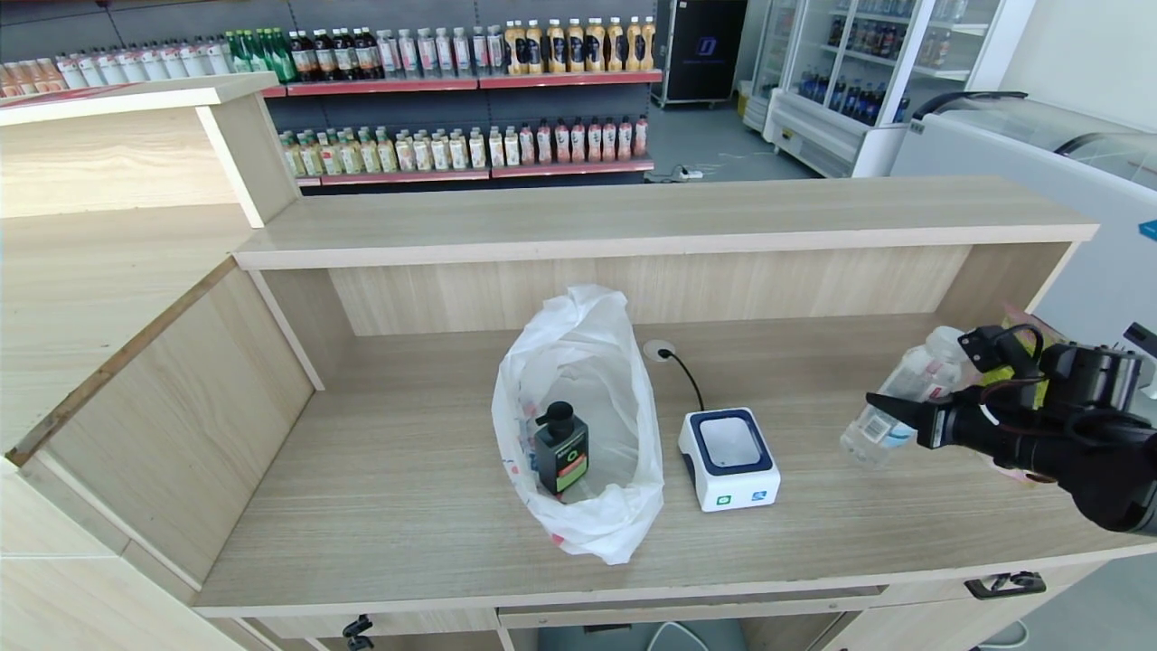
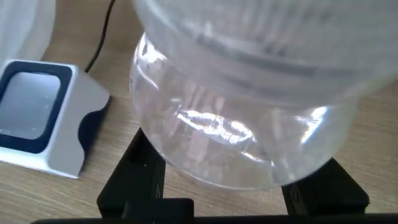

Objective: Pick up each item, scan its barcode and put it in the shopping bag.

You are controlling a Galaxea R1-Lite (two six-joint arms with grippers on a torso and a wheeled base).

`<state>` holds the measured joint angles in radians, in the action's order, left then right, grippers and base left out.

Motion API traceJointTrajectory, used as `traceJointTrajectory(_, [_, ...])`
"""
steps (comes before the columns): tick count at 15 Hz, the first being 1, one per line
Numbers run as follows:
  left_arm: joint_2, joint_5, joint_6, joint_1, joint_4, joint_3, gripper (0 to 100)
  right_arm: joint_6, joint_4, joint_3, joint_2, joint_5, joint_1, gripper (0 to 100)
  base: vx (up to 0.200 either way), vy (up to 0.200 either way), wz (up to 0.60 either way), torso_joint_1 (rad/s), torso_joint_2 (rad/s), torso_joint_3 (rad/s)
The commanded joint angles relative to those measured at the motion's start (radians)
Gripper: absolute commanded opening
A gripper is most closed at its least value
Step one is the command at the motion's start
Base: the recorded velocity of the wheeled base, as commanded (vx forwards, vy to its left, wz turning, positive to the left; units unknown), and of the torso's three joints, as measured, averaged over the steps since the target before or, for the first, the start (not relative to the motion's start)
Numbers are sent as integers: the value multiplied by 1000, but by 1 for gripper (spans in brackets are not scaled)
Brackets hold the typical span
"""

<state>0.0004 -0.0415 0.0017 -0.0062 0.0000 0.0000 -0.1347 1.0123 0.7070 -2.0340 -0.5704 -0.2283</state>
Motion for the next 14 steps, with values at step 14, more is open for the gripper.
traceJointTrajectory(14, [1, 0, 0, 0, 0, 0, 100, 487, -428, 25, 879, -266, 570, 0, 0, 0, 0, 0, 0, 0])
